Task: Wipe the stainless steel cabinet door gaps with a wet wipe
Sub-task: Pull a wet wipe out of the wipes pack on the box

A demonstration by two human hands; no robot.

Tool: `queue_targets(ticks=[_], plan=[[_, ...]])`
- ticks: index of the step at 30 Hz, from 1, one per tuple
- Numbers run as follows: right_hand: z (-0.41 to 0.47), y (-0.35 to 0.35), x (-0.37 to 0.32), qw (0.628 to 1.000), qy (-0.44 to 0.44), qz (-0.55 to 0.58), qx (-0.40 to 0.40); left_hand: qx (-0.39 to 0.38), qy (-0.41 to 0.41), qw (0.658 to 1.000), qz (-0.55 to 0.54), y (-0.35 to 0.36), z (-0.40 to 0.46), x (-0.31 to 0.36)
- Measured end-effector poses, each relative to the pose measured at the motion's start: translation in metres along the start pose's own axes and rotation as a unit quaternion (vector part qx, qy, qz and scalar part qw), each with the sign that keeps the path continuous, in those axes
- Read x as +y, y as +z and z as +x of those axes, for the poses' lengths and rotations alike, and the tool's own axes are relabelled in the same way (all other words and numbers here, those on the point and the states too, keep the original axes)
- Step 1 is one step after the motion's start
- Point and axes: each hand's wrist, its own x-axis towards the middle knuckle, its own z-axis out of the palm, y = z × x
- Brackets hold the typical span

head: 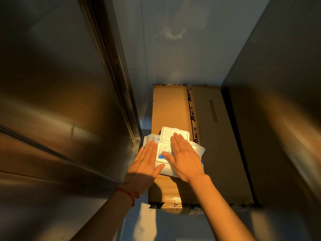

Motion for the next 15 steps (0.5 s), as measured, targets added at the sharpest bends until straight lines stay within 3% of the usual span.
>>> queue_targets(ticks=[5,10,15], plan=[[-0.006,-0.003,0.003,1.0,-0.01,0.016,0.011,-0.126,-0.009,0.992,-0.014,-0.007,0.014,-0.01],[-0.011,-0.002,0.002,1.0,-0.02,0.003,0.011,-0.146,0.035,0.988,0.027,-0.01,0.022,-0.01],[-0.01,-0.001,0.002,1.0,-0.019,0.002,0.007,-0.18,0.026,0.983,0.0,-0.009,0.027,-0.013]])
